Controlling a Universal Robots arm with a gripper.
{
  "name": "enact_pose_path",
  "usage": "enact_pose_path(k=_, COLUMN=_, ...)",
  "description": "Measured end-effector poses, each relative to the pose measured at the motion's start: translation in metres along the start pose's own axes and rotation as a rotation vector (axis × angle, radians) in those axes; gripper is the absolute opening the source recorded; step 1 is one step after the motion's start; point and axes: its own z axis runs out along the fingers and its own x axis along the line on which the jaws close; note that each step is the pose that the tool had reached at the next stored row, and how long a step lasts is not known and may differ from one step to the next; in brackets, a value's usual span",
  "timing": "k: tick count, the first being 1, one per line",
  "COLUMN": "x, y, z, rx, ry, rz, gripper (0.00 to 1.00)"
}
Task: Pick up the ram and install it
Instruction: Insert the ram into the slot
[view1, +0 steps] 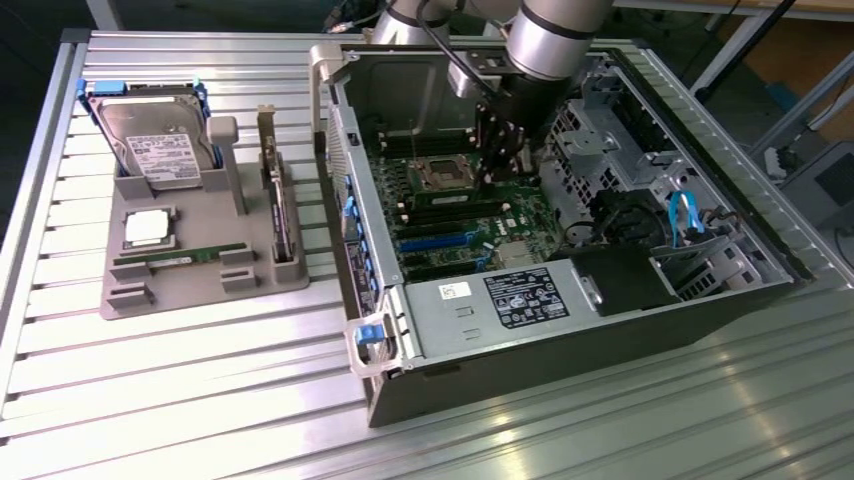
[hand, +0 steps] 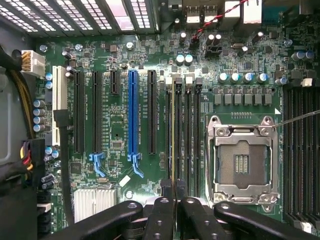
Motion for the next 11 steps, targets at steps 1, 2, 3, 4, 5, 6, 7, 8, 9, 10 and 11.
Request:
enact_pose_path(k=1, x=-0.0001, y=-0.0001, z=0.0008, rx=0.0, ry=0.0, rz=0.0, gripper=0.12)
enact_pose_path(k=2, x=-0.0001, y=-0.0001, z=0.0016, rx=0.0, ry=0.0001, rz=0.0, gripper=0.12)
enact_pose_path(k=3, x=-0.0002, y=-0.0002, z=0.0024, rx=0.0, ry=0.0001, rz=0.0, gripper=0.12)
enact_pose_path(k=4, x=-0.0002, y=-0.0002, z=0.0034, rx=0.0, ry=0.0001, rz=0.0, gripper=0.12)
enact_pose_path(k=5, x=-0.0003, y=-0.0003, z=0.0047, rx=0.0, ry=0.0002, rz=0.0, gripper=0.12)
enact_pose_path(k=6, x=-0.0003, y=-0.0003, z=0.0052, rx=-0.0001, ry=0.0004, rz=0.0, gripper=0.12)
enact_pose_path(k=7, x=-0.0004, y=-0.0004, z=0.0059, rx=0.0001, ry=-0.0002, rz=0.0, gripper=0.12)
enact_pose_path(k=8, x=-0.0004, y=-0.0004, z=0.0061, rx=0.0, ry=0.0001, rz=0.0, gripper=0.12)
enact_pose_path(k=9, x=-0.0004, y=-0.0004, z=0.0061, rx=0.0, ry=0.0002, rz=0.0, gripper=0.12)
enact_pose_path(k=10, x=-0.0004, y=-0.0004, z=0.0061, rx=0.0, ry=0.0002, rz=0.0, gripper=0.12)
enact_pose_path(k=11, x=-0.0003, y=-0.0004, z=0.0061, rx=0.0, ry=0.0001, rz=0.0, gripper=0.12)
